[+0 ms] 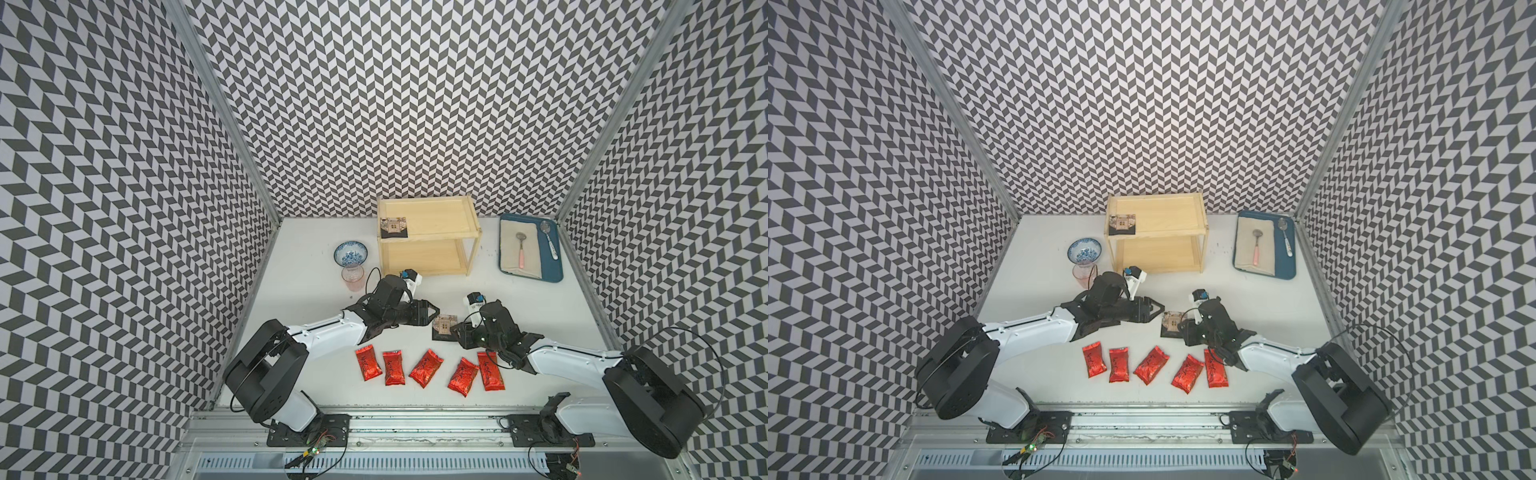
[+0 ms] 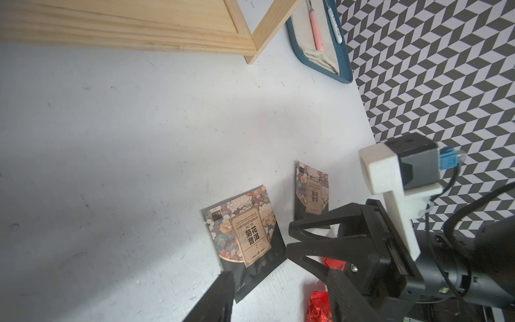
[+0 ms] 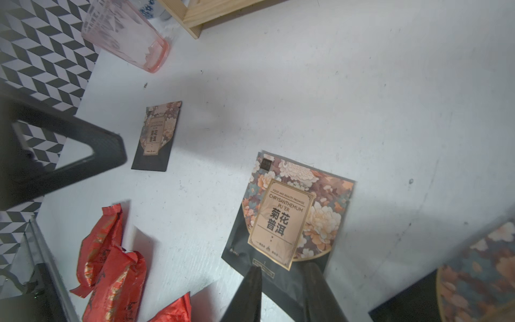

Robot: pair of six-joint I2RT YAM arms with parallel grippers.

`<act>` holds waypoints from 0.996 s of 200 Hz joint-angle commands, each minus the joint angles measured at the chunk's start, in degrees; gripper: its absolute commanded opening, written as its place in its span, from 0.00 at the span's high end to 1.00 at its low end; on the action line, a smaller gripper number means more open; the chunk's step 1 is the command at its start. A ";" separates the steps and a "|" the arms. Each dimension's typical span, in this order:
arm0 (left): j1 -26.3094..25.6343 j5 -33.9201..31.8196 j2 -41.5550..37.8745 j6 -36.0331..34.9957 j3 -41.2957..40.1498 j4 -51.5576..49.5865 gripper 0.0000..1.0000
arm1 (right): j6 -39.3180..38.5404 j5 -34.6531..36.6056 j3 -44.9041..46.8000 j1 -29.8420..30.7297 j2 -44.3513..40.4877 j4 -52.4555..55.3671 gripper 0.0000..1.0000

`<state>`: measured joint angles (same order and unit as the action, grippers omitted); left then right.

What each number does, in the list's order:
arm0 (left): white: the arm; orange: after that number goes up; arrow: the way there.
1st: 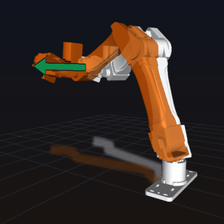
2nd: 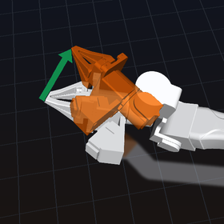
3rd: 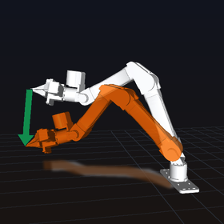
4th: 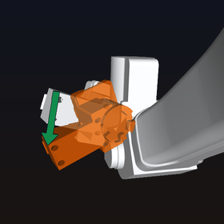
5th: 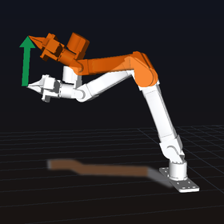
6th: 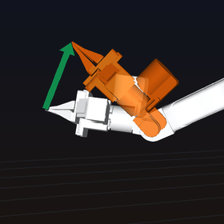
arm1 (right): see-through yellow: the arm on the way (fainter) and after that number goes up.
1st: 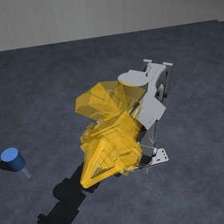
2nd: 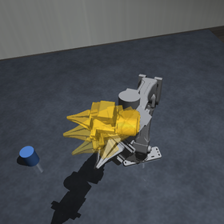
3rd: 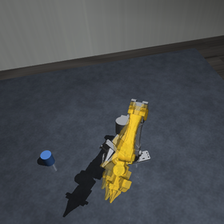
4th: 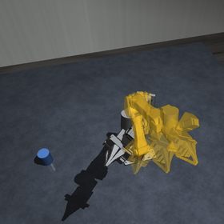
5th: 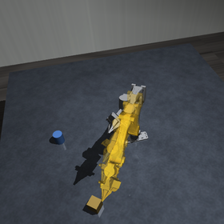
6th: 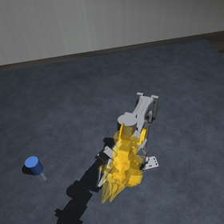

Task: Place the tea bags on the shelf by color
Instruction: Pick up the tea bag from the center of the board.

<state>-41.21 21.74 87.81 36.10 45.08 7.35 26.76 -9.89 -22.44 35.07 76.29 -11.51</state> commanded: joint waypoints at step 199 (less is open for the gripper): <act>0.39 3.81 8.66 -0.51 -1.65 5.71 0.48 | 3.19 -13.32 -1.93 -5.58 0.10 -5.54 0.71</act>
<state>-40.23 23.62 94.78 35.88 43.29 10.46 28.62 -18.48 -25.17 31.62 78.89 -16.36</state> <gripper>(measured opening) 0.534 0.290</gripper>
